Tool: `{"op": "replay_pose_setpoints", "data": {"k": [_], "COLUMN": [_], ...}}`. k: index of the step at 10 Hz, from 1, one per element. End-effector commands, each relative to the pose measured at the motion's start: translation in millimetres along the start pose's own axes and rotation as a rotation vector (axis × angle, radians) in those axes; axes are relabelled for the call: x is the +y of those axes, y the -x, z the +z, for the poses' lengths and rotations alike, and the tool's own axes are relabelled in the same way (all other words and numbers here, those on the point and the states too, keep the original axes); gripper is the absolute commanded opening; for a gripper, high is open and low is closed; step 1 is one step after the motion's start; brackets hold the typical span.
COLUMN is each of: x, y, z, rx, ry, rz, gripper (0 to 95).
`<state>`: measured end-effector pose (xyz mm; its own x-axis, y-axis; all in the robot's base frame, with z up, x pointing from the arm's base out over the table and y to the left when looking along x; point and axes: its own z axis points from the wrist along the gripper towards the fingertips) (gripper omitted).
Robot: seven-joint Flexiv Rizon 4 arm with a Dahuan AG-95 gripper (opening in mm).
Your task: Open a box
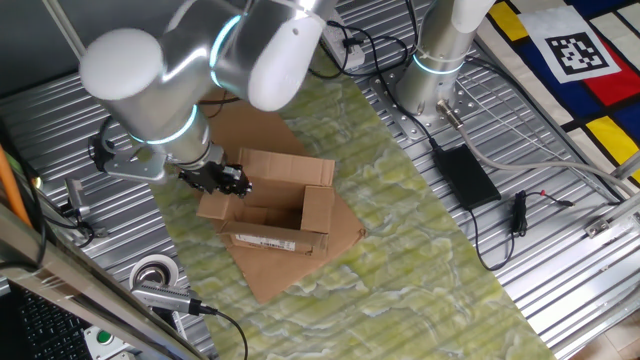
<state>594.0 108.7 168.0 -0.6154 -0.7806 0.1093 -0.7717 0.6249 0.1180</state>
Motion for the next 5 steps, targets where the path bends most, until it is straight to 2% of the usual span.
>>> {"op": "replay_pose_setpoints", "data": {"k": [1,5], "x": [8.3,38.3], "y": [-0.6,-0.3], "z": [-8.0,-1.9], "rx": [0.013,0.008], "ry": [0.013,0.016], "rz": [0.013,0.041], "gripper": [57.0,57.0]}}
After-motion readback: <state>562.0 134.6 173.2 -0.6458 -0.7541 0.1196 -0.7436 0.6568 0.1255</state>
